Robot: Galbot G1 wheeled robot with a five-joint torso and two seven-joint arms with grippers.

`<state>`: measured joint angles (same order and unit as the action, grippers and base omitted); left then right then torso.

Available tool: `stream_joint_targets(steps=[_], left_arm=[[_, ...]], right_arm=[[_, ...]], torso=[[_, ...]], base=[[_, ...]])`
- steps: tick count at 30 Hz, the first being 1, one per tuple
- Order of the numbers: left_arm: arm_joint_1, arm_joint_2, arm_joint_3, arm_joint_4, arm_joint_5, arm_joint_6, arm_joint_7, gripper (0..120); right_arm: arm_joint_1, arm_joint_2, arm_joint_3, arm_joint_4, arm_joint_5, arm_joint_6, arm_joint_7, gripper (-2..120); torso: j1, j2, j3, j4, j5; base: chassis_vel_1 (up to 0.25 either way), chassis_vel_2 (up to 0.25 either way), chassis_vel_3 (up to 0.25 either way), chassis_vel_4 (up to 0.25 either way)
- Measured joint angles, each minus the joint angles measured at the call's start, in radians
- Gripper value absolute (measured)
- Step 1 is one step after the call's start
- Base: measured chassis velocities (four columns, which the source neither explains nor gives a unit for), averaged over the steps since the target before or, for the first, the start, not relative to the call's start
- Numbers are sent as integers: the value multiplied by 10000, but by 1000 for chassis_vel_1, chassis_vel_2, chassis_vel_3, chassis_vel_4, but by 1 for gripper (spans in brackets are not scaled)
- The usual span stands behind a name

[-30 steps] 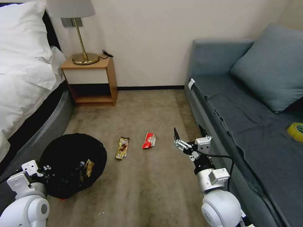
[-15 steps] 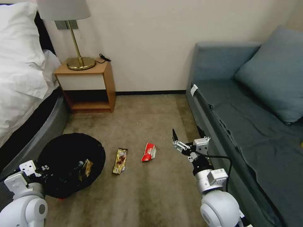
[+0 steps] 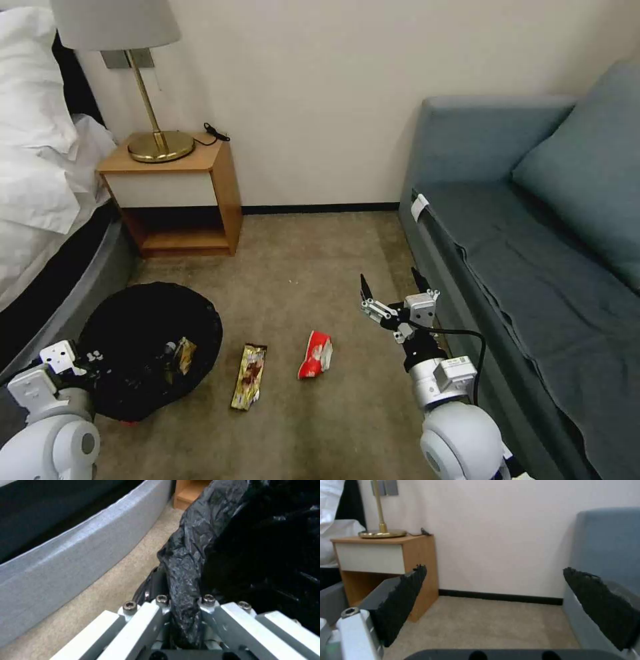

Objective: Pick up the trash bin, then pick up the garbage on the floor and place it into the trash bin.

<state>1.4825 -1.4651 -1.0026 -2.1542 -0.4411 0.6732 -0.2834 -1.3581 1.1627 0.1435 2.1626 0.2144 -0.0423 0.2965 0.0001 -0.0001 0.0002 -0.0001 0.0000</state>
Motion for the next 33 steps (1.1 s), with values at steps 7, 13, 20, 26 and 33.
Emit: stream_joint_targets(steps=[7,13,20,26,33], left_arm=[[16,30,-31,107,21,-21,-3,2],[4,65,-72,199,37,-29,-4,2],[9,27,-77,290,114,-97,-1,2],[20,23,-147,364,135,-146,7,2],[26,-15,-153,529,231,-230,39,2]], right_arm=[[1905,-540,-958,-704,1893,-1136,521,100],[4657,-621,-2793,-2314,4995,-2856,2140,100],[7459,147,-4551,-4847,8184,-4164,3481,100],[8133,866,-5462,-7222,8868,-4339,3536,100],[8243,1444,-6071,-9500,8424,-4248,3059,100]], torso=[[-1,1,-2,0,-1],[-1,0,-2,0,-2],[-1,1,-1,5,-3],[-1,1,-1,1,-2],[0,0,-1,3,-1]], base=[[-16,12,19,-15],[0,0,0,0],[0,0,0,0],[0,0,0,0],[0,0,0,0]])
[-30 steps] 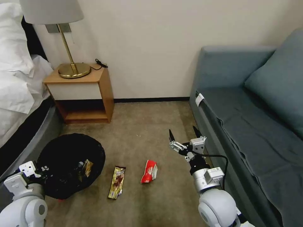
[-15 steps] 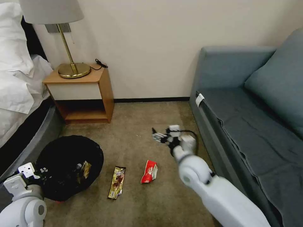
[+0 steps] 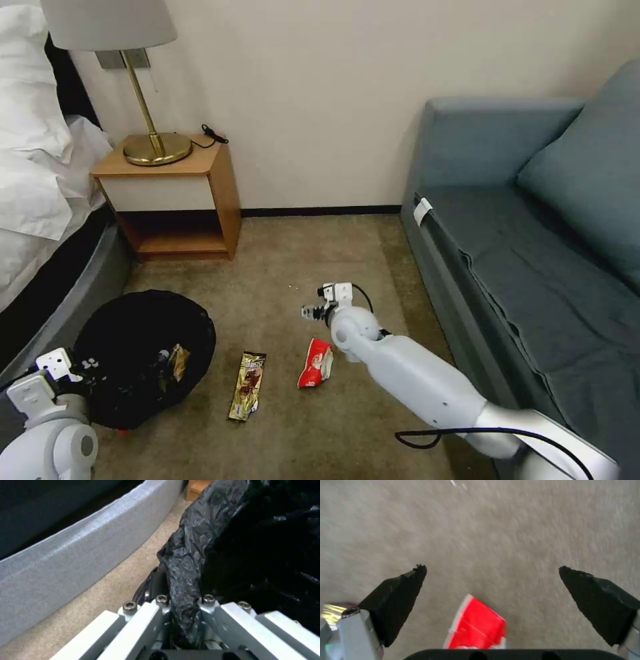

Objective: Pick up the trash bin, then pick up the garbage on the floor and place it into the trash bin.

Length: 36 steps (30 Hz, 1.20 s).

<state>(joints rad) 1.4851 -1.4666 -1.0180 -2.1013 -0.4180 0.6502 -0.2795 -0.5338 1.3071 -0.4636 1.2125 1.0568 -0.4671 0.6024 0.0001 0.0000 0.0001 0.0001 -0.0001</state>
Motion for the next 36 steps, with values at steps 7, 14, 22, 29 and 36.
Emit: stream_joint_targets(steps=[7,14,22,29,36], left_arm=[[11,-23,0,88,60,-56,26,2],[13,-19,23,84,109,-61,35,2],[53,-23,25,50,133,-76,36,2],[49,12,39,43,138,-82,37,2],[35,21,95,43,186,-87,37,2]], right_arm=[[-466,95,-145,-707,-511,-60,-275,100],[-745,379,-35,-1363,-826,155,-542,100],[-1039,327,-101,-1287,-1065,172,-604,100],[-1167,369,-215,-1367,-1128,234,-685,97],[-1185,488,-301,-1537,-1218,376,-824,74]], torso=[[0,0,-1,-3,0],[0,0,-1,-2,1],[0,0,-1,-2,1],[-1,0,-1,-1,1],[-1,0,-1,-1,1]], base=[[0,0,0,0],[0,0,0,0],[0,0,0,0],[0,0,0,0],[0,0,0,0]])
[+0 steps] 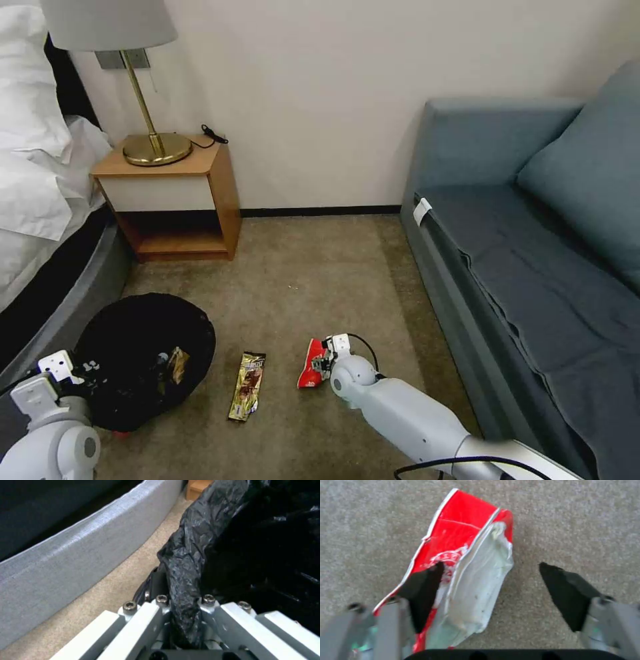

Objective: Pick up the trash bin, then pick up the garbage on the floor and place it into the trash bin.

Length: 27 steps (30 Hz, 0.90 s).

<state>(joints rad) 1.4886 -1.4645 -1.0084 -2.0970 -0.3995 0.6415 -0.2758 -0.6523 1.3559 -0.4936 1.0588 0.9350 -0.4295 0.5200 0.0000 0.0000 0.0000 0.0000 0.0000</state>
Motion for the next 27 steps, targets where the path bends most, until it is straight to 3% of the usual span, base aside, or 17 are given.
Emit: stream_joint_targets(steps=[7,11,17,20,27], left_arm=[[-7,1,31,4,71,-25,0,2],[-22,-15,99,1,116,-25,-2,2],[-20,-20,109,-11,129,-25,-2,2],[-20,-20,108,-18,133,-25,-2,2],[-35,-40,131,-18,150,-25,-2,2]], right_arm=[[-48,-31,-71,93,-40,82,-51,51],[-72,-116,-130,294,-38,106,-62,30],[-107,-173,-134,418,-29,136,-87,17],[-144,-211,-136,498,-25,173,-105,2],[-171,-299,-142,737,-22,236,-108,0]], torso=[[0,0,0,1,0],[0,0,0,0,0],[0,0,0,0,0],[0,0,0,0,0],[0,0,0,0,0]], base=[[0,0,0,0],[0,0,0,0],[0,0,0,0],[0,0,0,0],[0,0,0,0]])
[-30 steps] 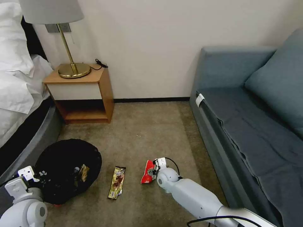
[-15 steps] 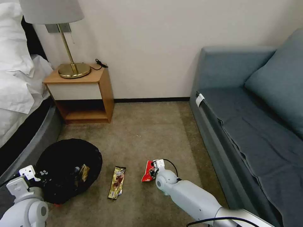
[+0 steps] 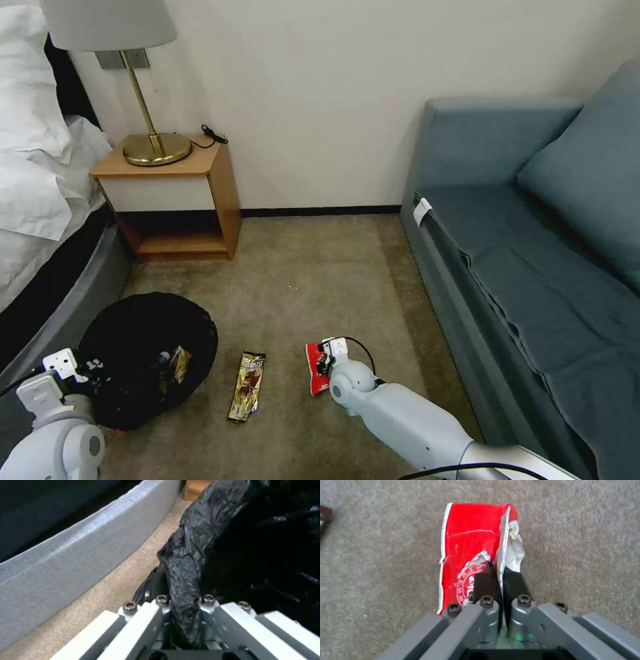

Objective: Pick up the trash bin, then pick up the garbage on the floor and place it into the trash bin.

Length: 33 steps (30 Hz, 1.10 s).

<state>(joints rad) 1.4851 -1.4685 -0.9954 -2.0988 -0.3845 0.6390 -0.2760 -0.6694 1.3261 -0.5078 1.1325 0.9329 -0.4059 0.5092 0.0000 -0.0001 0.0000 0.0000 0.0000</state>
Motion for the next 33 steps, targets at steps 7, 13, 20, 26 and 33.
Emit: stream_joint_targets(steps=[7,13,20,26,33], left_arm=[[-6,6,19,16,7,0,0,2],[-3,-12,93,21,38,1,1,2],[-8,-55,221,44,141,6,2,2],[-30,-123,316,44,229,13,5,2],[-97,-221,405,-2,317,36,7,2]], right_arm=[[360,-501,350,1816,264,53,118,0],[1025,-613,694,3353,736,25,454,0],[2347,380,77,4908,2324,367,1057,0],[3065,1523,-1076,4679,2918,760,1516,0],[2946,2460,-2345,4371,2989,868,1808,0]], torso=[[0,0,0,0,0],[0,0,0,-3,-1],[0,1,0,1,-2],[0,1,0,2,-3],[0,0,0,1,-3]], base=[[0,0,0,0],[0,0,0,0],[0,0,0,0],[0,0,0,0],[0,0,0,0]])
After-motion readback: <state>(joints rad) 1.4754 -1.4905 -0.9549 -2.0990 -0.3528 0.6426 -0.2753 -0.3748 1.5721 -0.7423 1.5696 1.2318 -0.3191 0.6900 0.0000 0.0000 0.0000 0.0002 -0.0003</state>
